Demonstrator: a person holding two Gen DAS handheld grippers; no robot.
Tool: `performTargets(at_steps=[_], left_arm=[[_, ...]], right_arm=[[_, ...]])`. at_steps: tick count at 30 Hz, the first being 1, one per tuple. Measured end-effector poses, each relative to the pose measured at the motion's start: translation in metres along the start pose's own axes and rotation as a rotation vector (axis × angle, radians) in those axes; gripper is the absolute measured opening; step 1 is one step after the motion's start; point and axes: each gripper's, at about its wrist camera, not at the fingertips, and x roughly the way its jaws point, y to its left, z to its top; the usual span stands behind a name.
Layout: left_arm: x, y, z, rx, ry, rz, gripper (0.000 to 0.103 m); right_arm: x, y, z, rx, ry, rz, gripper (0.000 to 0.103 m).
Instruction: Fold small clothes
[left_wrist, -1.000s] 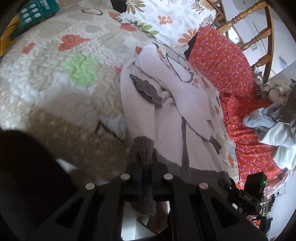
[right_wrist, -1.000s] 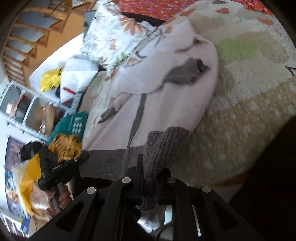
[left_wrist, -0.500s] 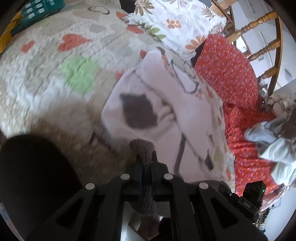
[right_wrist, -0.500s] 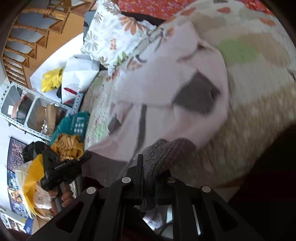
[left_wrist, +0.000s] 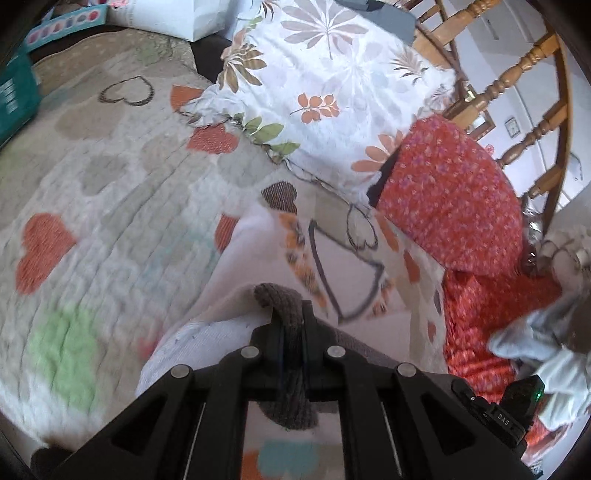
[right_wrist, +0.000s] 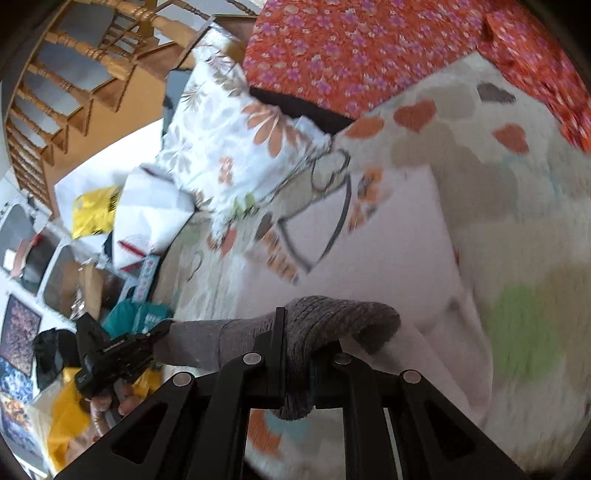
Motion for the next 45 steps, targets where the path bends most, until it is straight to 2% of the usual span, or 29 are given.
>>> performTargets(at_steps=[6,12,16,20,24,26,27,29,31,33,36,40,45], left_arm=[[0.064,-0.006,0.037,-0.001,0.027,0.062,0.007],[0.125,0.001,0.061,-0.008,0.091,0.114,0.007],[0.150,0.003,0.079,-0.013,0.092,0.140,0.007],[0.168,0.014,0.100,-0.098,0.081,0.120,0.007],[0.187,0.028,0.115,-0.192,0.105,0.058,0.009],[0.194,0.036,0.122,-0.250,0.116,0.007,0.020],[0.196,0.038,0.124,-0.267,0.117,-0.006,0.025],[0.197,0.044,0.128,-0.303,0.091,-0.018,0.044],[0.195,0.047,0.134,-0.312,0.049,0.006,0.053],[0.194,0.052,0.140,-0.326,0.047,0.001,0.054],[0.187,0.055,0.141,-0.310,0.056,0.012,0.054],[0.164,0.054,0.130,-0.190,0.083,0.071,0.054],[0.130,0.061,0.094,-0.069,0.115,0.116,0.068]], right_arm=[[0.055,-0.017,0.052,0.014,0.017,-0.070,0.010],[0.108,-0.037,0.078,0.015,0.067,-0.120,0.010],[0.134,-0.048,0.097,0.043,0.068,-0.138,0.010],[0.157,-0.065,0.120,0.106,0.062,-0.130,0.010],[0.179,-0.083,0.136,0.195,0.068,-0.120,0.015],[0.186,-0.089,0.141,0.230,0.071,-0.111,0.017],[0.189,-0.092,0.143,0.245,0.071,-0.099,0.018],[0.195,-0.097,0.147,0.282,0.070,-0.067,0.024],[0.198,-0.102,0.150,0.329,0.064,-0.023,0.034],[0.200,-0.106,0.154,0.378,0.049,0.017,0.042],[0.198,-0.106,0.162,0.396,0.029,-0.002,0.046],[0.170,-0.102,0.165,0.307,0.013,-0.072,0.055],[0.119,-0.111,0.135,0.198,0.038,-0.192,0.060]])
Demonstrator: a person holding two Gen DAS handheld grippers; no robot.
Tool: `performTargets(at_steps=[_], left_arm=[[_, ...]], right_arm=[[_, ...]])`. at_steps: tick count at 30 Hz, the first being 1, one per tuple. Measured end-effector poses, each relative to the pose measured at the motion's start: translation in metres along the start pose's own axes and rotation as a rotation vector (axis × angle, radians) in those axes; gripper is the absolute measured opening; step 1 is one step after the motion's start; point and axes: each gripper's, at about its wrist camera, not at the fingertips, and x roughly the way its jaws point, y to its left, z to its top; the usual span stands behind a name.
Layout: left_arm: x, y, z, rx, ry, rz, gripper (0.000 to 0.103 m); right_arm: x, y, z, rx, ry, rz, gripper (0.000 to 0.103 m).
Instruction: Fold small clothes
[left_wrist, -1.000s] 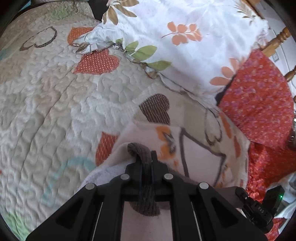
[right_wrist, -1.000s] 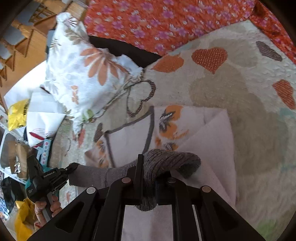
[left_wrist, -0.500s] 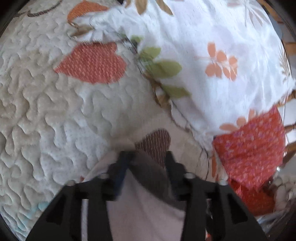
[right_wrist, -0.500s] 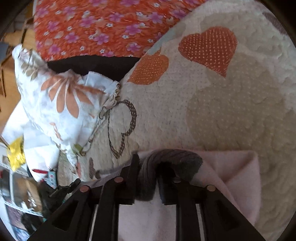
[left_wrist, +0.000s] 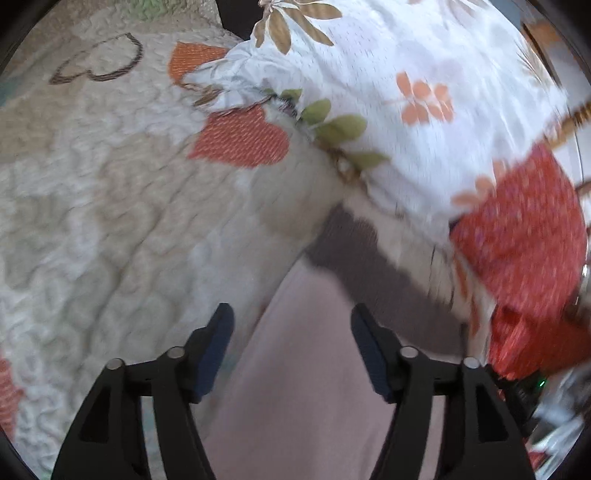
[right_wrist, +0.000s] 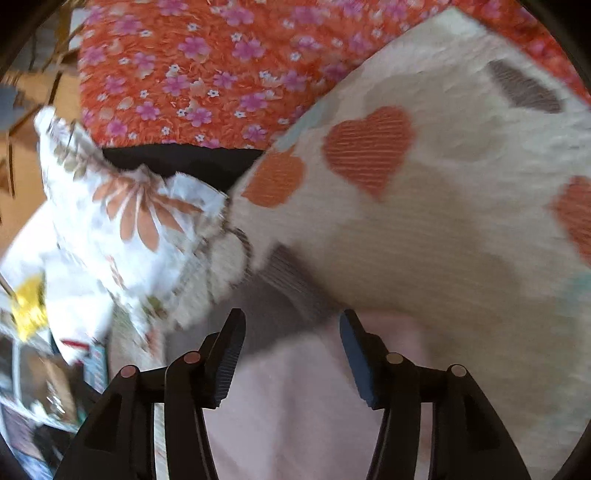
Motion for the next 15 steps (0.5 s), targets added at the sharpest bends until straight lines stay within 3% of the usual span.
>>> performTargets(at_steps=[5,8,10,11,12,13,14,15], left_arm=[[-0.016,0.028,-0.048,0.070,0.031,0.057,0.072],[-0.014,0.032,-0.071,0.099,0.059,0.047,0.074],[-0.016,0.024,-0.084,0.179,0.047,0.094,0.073],[-0.014,0.016,-0.090,0.248,0.067,0.158,0.056],[-0.014,0.011,-0.095,0.307,0.078,0.237,0.043],[-0.016,0.007,-0.100,0.349,0.086,0.293,0.021],[-0.019,0.009,-0.102,0.356,0.103,0.318,0.011],[-0.022,0.012,-0.104,0.352,0.115,0.329,0.011]], right_arm=[[-0.040,-0.042,-0.054,0.016,0.027,-0.014,0.065],[-0.046,-0.055,-0.083,0.011,0.044,-0.050,0.065],[-0.040,-0.055,-0.096,-0.021,0.072,-0.080,0.061],[-0.036,-0.055,-0.101,-0.046,0.091,-0.088,0.034],[-0.034,-0.056,-0.104,-0.054,0.108,-0.098,0.019],[-0.035,-0.059,-0.106,-0.047,0.107,-0.109,0.012],[-0.038,-0.062,-0.106,-0.042,0.105,-0.122,0.010],[-0.041,-0.064,-0.106,-0.046,0.102,-0.143,0.010]])
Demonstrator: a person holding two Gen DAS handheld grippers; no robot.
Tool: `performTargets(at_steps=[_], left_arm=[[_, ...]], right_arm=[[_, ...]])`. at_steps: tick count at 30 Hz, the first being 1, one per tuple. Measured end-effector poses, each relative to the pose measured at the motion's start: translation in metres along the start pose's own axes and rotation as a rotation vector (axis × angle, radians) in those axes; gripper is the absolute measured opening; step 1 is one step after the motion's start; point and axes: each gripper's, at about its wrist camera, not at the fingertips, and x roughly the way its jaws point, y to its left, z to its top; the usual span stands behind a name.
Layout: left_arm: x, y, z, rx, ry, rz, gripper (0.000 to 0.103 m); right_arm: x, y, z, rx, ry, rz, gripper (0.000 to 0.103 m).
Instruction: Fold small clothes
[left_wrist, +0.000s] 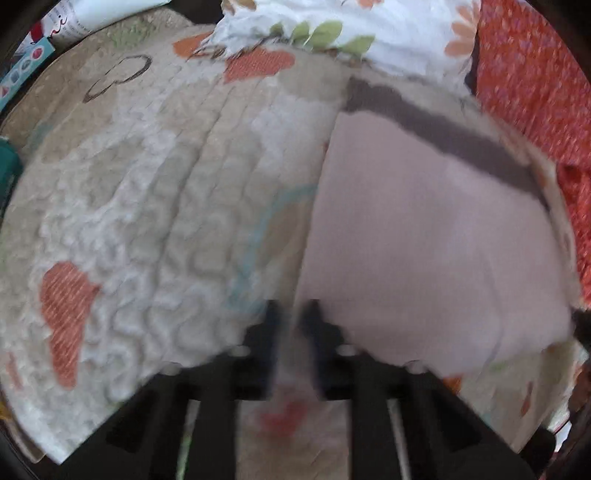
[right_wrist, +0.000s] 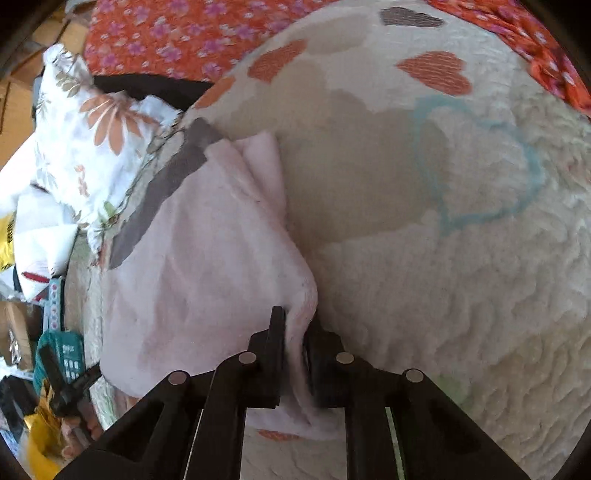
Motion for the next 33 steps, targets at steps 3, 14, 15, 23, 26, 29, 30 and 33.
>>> performTargets(at_steps=[3,14,15,23,26,29,30,33], left_arm=[[-0.010,0.017,-0.013,-0.039,0.005,0.021,0.011],[-0.045,0.044,-0.078,-0.316,-0.126,-0.361,0.071],[-0.039,0.043,-0.084,-0.345,-0.118,-0.421,0.072],[-0.015,0.020,-0.075,-0.470,-0.184,-0.599,0.093],[-0.001,0.015,-0.057,-0.505,-0.163,-0.606,0.093],[0.008,0.007,-0.039,-0.521,-0.137,-0.548,0.093],[0.009,0.007,-0.036,-0.525,-0.126,-0.531,0.089],[0.014,0.005,-0.031,-0.500,-0.044,-0.459,0.026]], right_arm=[[-0.010,0.001,-0.006,-0.062,-0.019,-0.142,0.006],[-0.059,0.037,-0.067,-0.057,-0.096,0.110,0.056],[-0.054,0.038,-0.075,-0.034,-0.074,0.173,0.056],[0.003,0.036,-0.085,0.183,-0.035,0.346,0.057],[0.010,0.029,-0.067,0.256,-0.089,0.369,0.057],[0.018,0.028,-0.052,0.312,-0.106,0.370,0.057],[0.020,0.029,-0.050,0.321,-0.104,0.366,0.057],[0.022,0.031,-0.043,0.310,-0.083,0.316,0.029]])
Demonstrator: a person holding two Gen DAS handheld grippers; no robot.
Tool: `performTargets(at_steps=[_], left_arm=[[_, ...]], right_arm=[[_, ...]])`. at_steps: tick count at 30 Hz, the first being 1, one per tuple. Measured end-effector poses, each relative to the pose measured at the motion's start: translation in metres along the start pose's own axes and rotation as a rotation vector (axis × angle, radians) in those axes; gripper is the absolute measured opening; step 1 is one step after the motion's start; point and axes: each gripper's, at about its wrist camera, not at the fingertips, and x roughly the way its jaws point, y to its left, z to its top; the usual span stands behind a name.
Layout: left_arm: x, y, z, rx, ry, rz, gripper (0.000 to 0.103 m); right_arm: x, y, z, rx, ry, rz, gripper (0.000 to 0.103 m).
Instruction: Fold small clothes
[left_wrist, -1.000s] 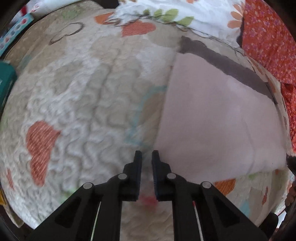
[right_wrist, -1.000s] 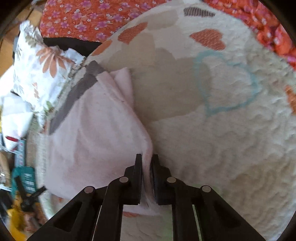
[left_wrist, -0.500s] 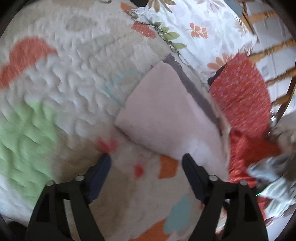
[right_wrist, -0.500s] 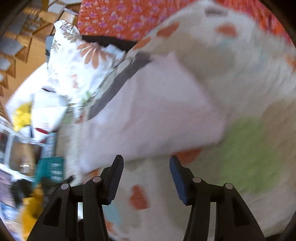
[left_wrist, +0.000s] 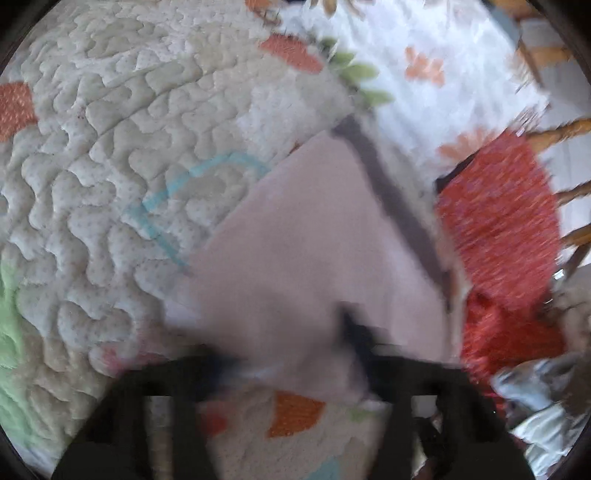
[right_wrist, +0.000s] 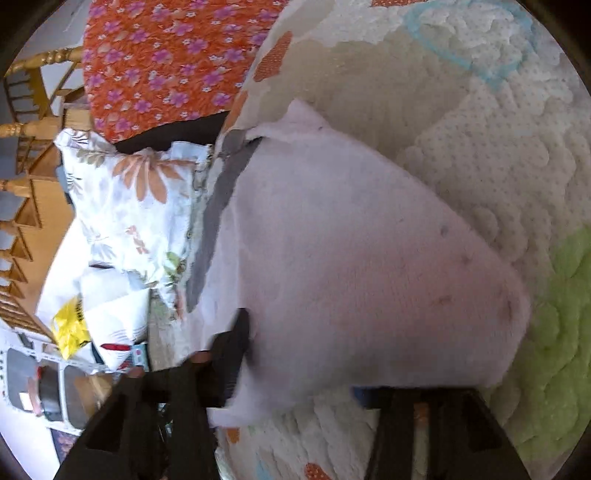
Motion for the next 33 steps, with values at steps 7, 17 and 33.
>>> performTargets(at_steps=[7,17,33], left_arm=[[-0.029,0.012,-0.015,-0.001,0.001,-0.008,0.018],[-0.066,0.036,-0.056,0.018,-0.024,0.036,0.036],[-0.183,0.034,-0.113,0.225,-0.396,0.391,0.078]], right_arm=[[-0.026,-0.001,-0.017,-0.072,0.024,-0.008,0.020],[-0.062,-0.033,-0.053,-0.085,0.062,-0.019,0.025],[-0.120,0.071,-0.127,-0.562,-0.192,-0.210,0.037]])
